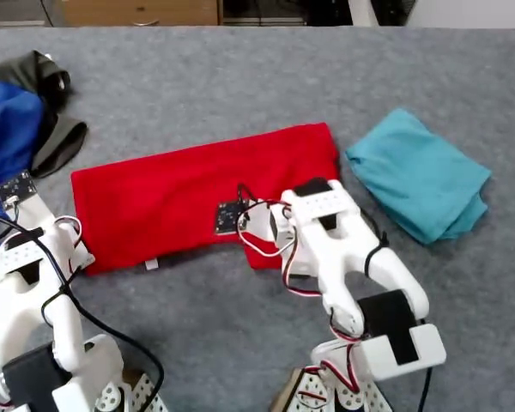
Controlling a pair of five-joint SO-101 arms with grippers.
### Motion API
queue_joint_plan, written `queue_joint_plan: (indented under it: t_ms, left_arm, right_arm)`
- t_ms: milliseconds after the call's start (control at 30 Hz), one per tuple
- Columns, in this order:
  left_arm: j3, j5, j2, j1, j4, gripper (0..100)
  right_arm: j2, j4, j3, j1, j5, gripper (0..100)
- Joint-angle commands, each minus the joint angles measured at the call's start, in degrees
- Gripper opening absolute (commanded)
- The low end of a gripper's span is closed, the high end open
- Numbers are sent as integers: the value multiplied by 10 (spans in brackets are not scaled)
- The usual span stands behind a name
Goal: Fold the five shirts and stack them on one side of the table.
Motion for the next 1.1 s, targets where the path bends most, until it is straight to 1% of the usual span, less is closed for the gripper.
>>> queue_joint_plan:
  t_ms: [0, 200, 300, 433, 533, 667, 933, 1067]
  left_arm:
    - [0, -4, -17, -4, -8, 19]
    - [0, -4, -17, -4, -7, 19]
    - [-1, -4, -17, -4, -5, 19]
    - [-1, -4, -17, -3, -7, 19]
    - [-1, -4, -17, -2, -7, 19]
    - [-2, -4, -15, -2, -8, 19]
    - [-3, -4, -15, -1, -8, 19]
    - [-3, -4, -15, -1, -8, 19]
  right_arm:
    - [23, -16, -23, 16, 11, 140]
    - [36, -11, -37, 17, 11, 38]
    - [37, -15, -49, 38, 11, 2]
    - [40, -26, -71, 56, 10, 4]
    - [40, -23, -85, 53, -8, 4]
    - [40, 28, -143, 52, -21, 4]
    - [42, 145, -315, 44, -25, 4]
    - [42, 153, -358, 15, -25, 4]
